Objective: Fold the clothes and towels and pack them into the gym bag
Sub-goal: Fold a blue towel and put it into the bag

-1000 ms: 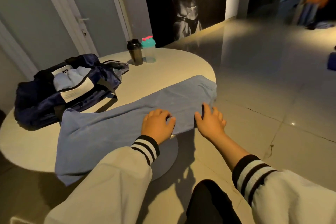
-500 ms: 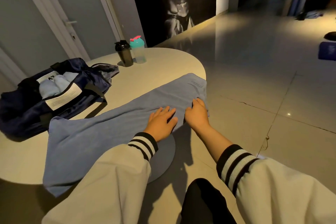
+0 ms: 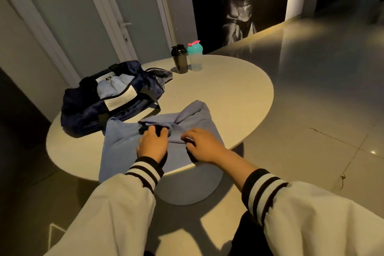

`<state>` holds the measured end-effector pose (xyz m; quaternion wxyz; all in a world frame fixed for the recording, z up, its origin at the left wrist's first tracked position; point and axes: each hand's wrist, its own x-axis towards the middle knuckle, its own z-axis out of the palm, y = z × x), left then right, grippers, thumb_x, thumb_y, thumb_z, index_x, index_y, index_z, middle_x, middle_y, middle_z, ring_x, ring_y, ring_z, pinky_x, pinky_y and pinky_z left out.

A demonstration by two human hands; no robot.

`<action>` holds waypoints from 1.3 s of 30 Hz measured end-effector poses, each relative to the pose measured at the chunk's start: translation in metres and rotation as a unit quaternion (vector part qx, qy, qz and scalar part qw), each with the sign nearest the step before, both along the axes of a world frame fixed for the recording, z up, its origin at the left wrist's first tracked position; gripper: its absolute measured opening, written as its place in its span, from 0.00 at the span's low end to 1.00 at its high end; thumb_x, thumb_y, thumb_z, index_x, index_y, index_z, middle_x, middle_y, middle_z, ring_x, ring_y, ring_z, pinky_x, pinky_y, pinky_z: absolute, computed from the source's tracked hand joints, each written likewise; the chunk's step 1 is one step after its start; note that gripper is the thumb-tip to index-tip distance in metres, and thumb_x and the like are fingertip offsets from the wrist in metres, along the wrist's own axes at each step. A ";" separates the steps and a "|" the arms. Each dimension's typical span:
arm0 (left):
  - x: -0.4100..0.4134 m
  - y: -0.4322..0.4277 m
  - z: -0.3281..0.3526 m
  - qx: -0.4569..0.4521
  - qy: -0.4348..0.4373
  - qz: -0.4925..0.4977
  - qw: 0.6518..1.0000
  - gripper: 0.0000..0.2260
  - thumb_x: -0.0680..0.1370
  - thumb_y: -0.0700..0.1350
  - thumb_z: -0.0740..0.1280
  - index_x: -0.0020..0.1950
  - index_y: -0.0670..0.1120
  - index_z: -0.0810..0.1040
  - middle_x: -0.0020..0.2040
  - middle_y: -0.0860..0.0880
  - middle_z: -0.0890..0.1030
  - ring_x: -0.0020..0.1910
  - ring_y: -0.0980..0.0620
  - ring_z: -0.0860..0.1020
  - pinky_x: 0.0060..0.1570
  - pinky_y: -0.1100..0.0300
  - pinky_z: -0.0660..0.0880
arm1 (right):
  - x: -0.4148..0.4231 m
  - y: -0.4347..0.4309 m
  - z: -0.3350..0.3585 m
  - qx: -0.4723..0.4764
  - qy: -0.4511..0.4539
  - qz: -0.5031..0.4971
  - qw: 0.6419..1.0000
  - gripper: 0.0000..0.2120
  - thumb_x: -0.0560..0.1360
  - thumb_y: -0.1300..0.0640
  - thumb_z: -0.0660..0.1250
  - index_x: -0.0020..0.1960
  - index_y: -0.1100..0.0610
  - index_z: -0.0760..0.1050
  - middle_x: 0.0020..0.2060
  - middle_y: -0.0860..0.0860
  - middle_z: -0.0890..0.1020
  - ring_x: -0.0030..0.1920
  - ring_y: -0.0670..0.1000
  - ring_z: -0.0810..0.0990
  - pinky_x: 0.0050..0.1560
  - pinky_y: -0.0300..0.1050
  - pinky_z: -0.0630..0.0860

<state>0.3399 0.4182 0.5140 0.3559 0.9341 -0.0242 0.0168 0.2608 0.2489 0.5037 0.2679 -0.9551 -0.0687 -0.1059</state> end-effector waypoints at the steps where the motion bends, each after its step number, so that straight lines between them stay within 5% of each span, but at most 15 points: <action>1: -0.003 0.005 -0.003 0.082 0.004 -0.014 0.997 0.22 0.81 0.60 0.56 0.70 0.50 0.69 0.68 0.42 0.75 0.66 0.38 0.71 0.67 0.40 0.68 | 0.001 0.000 -0.005 -0.028 0.005 -0.003 1.000 0.16 0.81 0.54 0.60 0.67 0.53 0.76 0.62 0.55 0.77 0.60 0.58 0.75 0.60 0.54 0.73; 6: -0.015 -0.004 -0.014 0.182 -0.014 -0.116 0.976 0.24 0.83 0.59 0.54 0.76 0.51 0.65 0.75 0.43 0.68 0.75 0.41 0.62 0.74 0.44 0.59 | 0.009 -0.018 -0.010 -0.053 0.027 -0.051 0.997 0.17 0.81 0.55 0.59 0.69 0.52 0.74 0.65 0.54 0.75 0.63 0.58 0.74 0.63 0.54 0.71; 11: -0.001 -0.037 -0.008 0.090 -0.006 -0.233 0.968 0.25 0.82 0.53 0.61 0.79 0.50 0.63 0.76 0.45 0.67 0.75 0.43 0.63 0.74 0.45 0.63 | 0.016 -0.053 -0.009 -0.084 0.067 -0.210 0.972 0.22 0.80 0.60 0.57 0.74 0.48 0.67 0.70 0.52 0.70 0.73 0.57 0.64 0.76 0.68 0.42; 14: 0.001 -0.050 0.000 0.012 -0.003 -0.263 0.965 0.23 0.82 0.50 0.62 0.78 0.50 0.66 0.75 0.47 0.71 0.72 0.45 0.69 0.72 0.49 0.68 | 0.016 -0.059 -0.006 -0.087 0.075 -0.280 0.953 0.24 0.80 0.61 0.56 0.76 0.50 0.64 0.71 0.57 0.68 0.75 0.61 0.59 0.74 0.70 0.38; 16: 0.003 -0.044 0.001 0.054 -0.049 -0.221 0.973 0.20 0.83 0.49 0.61 0.75 0.50 0.71 0.72 0.48 0.74 0.70 0.46 0.72 0.71 0.49 0.68 | 0.014 -0.060 -0.008 -0.092 0.073 -0.302 0.946 0.28 0.81 0.60 0.58 0.79 0.51 0.57 0.75 0.60 0.62 0.78 0.61 0.54 0.73 0.70 0.36; 19: 0.005 -0.020 -0.007 0.226 -0.104 -0.169 0.954 0.21 0.83 0.56 0.56 0.75 0.54 0.69 0.74 0.50 0.71 0.73 0.45 0.66 0.74 0.47 0.60 | 0.015 -0.045 -0.007 -0.084 -0.024 -0.246 0.965 0.24 0.82 0.52 0.58 0.78 0.52 0.61 0.75 0.58 0.64 0.76 0.60 0.59 0.75 0.65 0.48; 21: 0.004 -0.009 -0.015 0.263 -0.062 -0.168 0.948 0.24 0.84 0.60 0.50 0.79 0.56 0.60 0.80 0.50 0.60 0.78 0.45 0.57 0.77 0.47 0.53 | 0.018 -0.020 -0.005 -0.062 -0.049 -0.127 0.989 0.20 0.83 0.48 0.58 0.73 0.51 0.69 0.71 0.54 0.71 0.71 0.58 0.68 0.72 0.59 0.59; 24: -0.005 -0.002 -0.022 0.287 -0.032 -0.189 0.938 0.26 0.84 0.60 0.44 0.82 0.55 0.51 0.82 0.47 0.51 0.81 0.45 0.50 0.78 0.46 0.48 | 0.022 0.012 -0.012 -0.059 -0.005 -0.033 0.998 0.18 0.83 0.45 0.56 0.69 0.48 0.74 0.66 0.51 0.75 0.67 0.54 0.70 0.72 0.60 0.59; 26: -0.008 0.005 -0.019 0.271 -0.032 -0.182 0.945 0.25 0.85 0.59 0.44 0.81 0.54 0.55 0.82 0.46 0.54 0.79 0.44 0.54 0.77 0.45 0.53 | 0.022 0.014 -0.015 -0.052 0.006 -0.053 0.997 0.17 0.83 0.46 0.57 0.67 0.47 0.75 0.65 0.50 0.75 0.67 0.53 0.71 0.73 0.62 0.58; 29: -0.005 0.021 -0.012 0.258 -0.091 -0.138 0.952 0.22 0.85 0.57 0.48 0.75 0.53 0.67 0.76 0.48 0.67 0.73 0.44 0.65 0.72 0.47 0.62 | 0.020 0.005 -0.011 -0.042 -0.019 -0.152 0.987 0.15 0.82 0.49 0.59 0.65 0.50 0.77 0.61 0.53 0.77 0.61 0.57 0.74 0.65 0.56 0.70; 35: -0.003 0.028 -0.018 0.305 -0.025 -0.187 0.933 0.27 0.83 0.62 0.46 0.82 0.56 0.50 0.82 0.48 0.51 0.80 0.45 0.50 0.78 0.45 0.48 | 0.027 0.043 -0.009 -0.050 -0.006 -0.092 0.994 0.17 0.81 0.50 0.60 0.68 0.51 0.75 0.62 0.55 0.75 0.63 0.58 0.71 0.62 0.53 0.69; 39: 0.003 0.053 -0.010 0.219 -0.066 -0.163 0.960 0.26 0.83 0.62 0.49 0.81 0.56 0.56 0.80 0.50 0.59 0.78 0.45 0.58 0.75 0.47 0.54 | 0.028 0.035 -0.011 -0.025 -0.061 -0.124 0.990 0.15 0.80 0.54 0.62 0.65 0.55 0.78 0.63 0.55 0.74 0.65 0.58 0.68 0.63 0.52 0.69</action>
